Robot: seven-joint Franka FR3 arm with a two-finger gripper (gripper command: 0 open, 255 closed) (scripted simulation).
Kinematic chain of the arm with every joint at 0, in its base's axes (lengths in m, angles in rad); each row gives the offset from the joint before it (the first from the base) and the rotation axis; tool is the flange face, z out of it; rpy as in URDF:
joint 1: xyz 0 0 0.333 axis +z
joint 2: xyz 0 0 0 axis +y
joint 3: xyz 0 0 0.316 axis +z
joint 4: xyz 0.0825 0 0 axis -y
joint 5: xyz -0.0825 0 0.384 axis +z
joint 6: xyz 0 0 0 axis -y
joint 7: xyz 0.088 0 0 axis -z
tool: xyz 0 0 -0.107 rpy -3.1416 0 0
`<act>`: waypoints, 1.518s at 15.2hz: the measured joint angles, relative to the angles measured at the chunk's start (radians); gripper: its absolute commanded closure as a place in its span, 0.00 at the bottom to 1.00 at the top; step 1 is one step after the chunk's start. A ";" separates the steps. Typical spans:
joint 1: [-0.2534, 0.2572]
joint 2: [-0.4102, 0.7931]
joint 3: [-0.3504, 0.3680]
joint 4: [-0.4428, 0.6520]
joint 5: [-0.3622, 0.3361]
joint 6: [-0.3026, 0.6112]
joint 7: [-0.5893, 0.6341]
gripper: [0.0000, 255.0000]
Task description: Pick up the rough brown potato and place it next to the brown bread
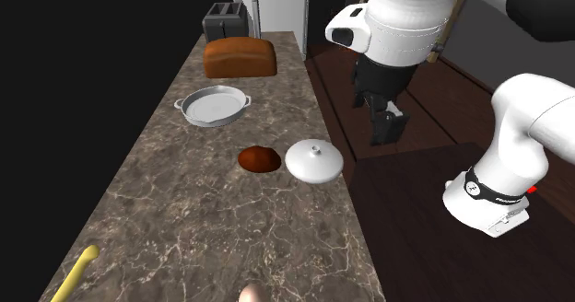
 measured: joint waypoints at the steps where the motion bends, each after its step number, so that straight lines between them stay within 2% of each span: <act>1: -0.006 0.037 -0.003 0.013 -0.010 0.026 0.006 0.00; 7: -0.033 0.235 -0.010 0.101 -0.062 0.147 0.055 0.00; 18: -0.071 0.638 -0.049 0.385 -0.153 0.291 0.122 0.00; 23: -0.079 0.696 -0.058 0.403 -0.166 0.334 0.129 0.00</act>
